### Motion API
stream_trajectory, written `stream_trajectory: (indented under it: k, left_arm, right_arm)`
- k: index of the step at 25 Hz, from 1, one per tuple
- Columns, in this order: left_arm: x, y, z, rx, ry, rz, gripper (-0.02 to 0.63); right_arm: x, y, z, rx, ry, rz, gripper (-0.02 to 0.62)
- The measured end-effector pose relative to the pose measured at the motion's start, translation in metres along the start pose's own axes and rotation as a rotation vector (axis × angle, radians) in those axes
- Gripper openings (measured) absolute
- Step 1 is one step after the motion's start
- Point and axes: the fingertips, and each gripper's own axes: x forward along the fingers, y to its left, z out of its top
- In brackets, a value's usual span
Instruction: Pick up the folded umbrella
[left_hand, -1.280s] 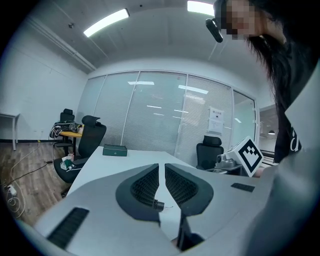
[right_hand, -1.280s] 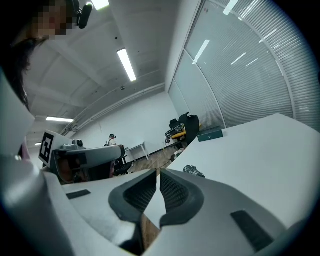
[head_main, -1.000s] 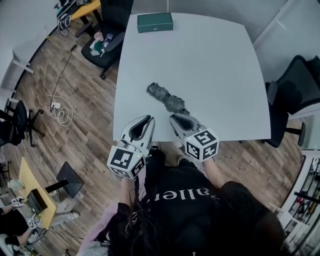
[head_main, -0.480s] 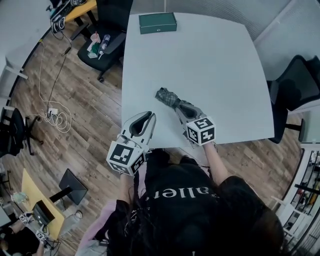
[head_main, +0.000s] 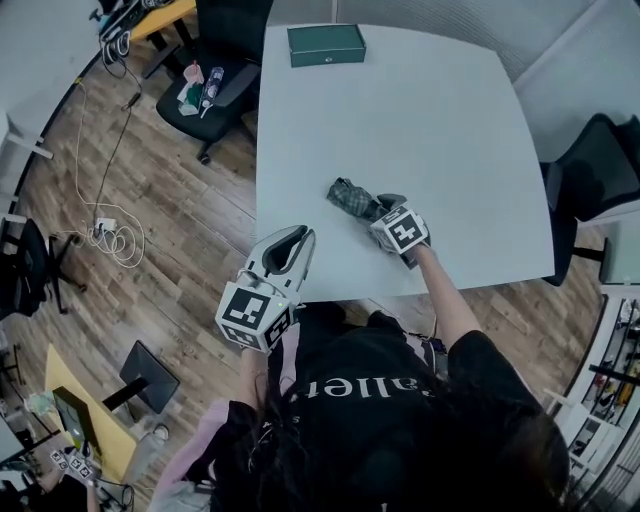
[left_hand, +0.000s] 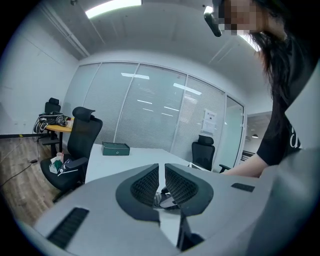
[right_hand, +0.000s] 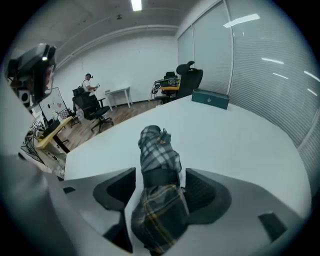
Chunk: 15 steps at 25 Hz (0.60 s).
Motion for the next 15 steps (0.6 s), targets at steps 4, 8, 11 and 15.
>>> stream_trajectory:
  k: [4,8,11,15]
  left_arm:
    - [-0.007,0.010,-0.004,-0.010,0.010,0.004,0.054]
    - [-0.010,0.020,-0.009,-0.019,0.022,0.005,0.054]
    - [-0.012,0.022,-0.014,-0.024,0.033,-0.004,0.054]
    - [-0.014,0.020,-0.021,-0.025,0.041,-0.017,0.054]
  right_arm:
    - [0.009,-0.003,-0.009,0.002,0.079,-0.004,0.296]
    - [0.021,-0.003,-0.017,-0.027,0.118,-0.028,0.295]
    - [0.024,0.001,-0.020,-0.092,0.128,-0.048,0.290]
    - [0.025,0.003,-0.021,-0.031,0.122,-0.051,0.256]
